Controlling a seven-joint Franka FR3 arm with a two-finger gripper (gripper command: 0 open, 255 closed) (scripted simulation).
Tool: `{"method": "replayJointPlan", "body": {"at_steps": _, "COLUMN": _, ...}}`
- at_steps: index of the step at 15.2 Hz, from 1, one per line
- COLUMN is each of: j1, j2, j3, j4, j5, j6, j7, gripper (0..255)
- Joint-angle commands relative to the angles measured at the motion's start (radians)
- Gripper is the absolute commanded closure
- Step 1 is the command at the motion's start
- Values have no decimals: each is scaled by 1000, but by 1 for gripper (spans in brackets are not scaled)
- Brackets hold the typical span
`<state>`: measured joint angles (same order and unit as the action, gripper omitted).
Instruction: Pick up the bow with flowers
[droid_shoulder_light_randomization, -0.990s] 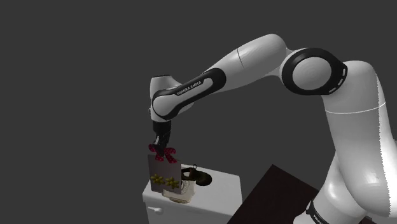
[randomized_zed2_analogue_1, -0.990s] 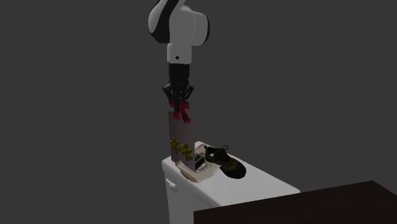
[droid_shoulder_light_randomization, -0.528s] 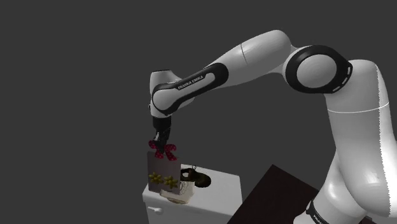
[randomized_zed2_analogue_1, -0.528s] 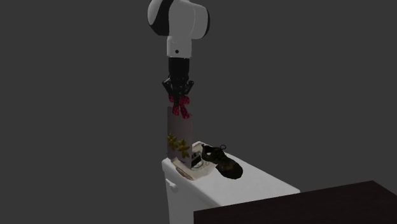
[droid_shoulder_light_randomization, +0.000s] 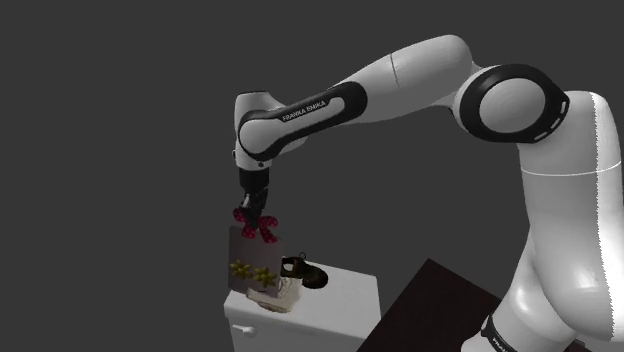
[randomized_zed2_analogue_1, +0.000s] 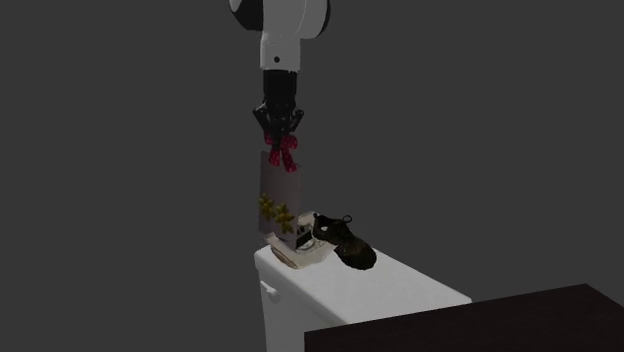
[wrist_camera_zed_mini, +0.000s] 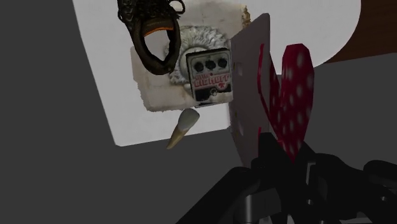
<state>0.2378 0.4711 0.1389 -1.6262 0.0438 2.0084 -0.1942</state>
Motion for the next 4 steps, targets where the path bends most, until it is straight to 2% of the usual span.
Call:
{"method": "replayJointPlan", "body": {"at_steps": 1, "j1": -1, "j2": -12, "j3": 0, "j4": 12, "j5": 1, "j6": -23, "j7": 0, "gripper": 255}}
{"method": "replayJointPlan", "body": {"at_steps": 4, "j1": -2, "j2": -17, "j3": 1, "j4": 19, "j5": 1, "j6": -35, "j7": 1, "gripper": 255}}
